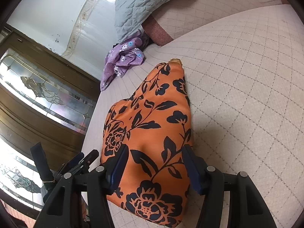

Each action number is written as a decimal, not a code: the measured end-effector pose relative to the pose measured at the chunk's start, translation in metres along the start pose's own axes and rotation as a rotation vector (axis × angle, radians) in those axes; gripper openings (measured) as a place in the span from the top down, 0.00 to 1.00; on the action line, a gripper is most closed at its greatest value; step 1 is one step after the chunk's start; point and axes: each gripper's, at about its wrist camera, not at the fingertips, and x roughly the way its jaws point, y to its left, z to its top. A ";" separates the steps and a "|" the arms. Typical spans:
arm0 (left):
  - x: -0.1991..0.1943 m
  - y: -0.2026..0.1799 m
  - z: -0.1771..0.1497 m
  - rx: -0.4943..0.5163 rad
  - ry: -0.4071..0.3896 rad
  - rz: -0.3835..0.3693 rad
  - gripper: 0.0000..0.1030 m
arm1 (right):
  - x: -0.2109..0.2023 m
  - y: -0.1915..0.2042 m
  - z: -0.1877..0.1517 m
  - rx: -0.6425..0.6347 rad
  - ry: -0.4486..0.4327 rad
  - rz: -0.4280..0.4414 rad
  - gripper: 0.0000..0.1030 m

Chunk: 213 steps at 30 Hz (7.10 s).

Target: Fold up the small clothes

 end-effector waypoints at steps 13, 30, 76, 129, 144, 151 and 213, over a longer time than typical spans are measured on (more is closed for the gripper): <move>0.002 0.001 0.000 0.006 0.006 0.000 0.21 | 0.002 0.002 -0.002 -0.007 0.007 -0.004 0.39; 0.033 0.028 -0.016 -0.005 0.137 -0.017 0.21 | 0.042 0.029 0.009 -0.077 0.109 -0.018 0.38; 0.008 0.041 0.002 -0.198 0.044 -0.407 0.17 | 0.016 0.003 0.009 0.091 0.055 0.079 0.29; 0.040 -0.033 -0.009 0.022 0.099 -0.253 0.30 | 0.081 -0.008 0.018 0.041 0.098 0.047 0.37; 0.037 -0.030 -0.011 0.037 0.084 -0.238 0.32 | 0.080 -0.013 0.016 0.054 0.094 0.059 0.39; 0.040 -0.034 -0.010 0.047 0.086 -0.235 0.32 | 0.080 -0.015 0.016 0.060 0.096 0.064 0.39; -0.073 -0.087 -0.104 0.155 0.022 -0.210 0.56 | -0.074 -0.046 -0.085 0.043 -0.026 -0.115 0.33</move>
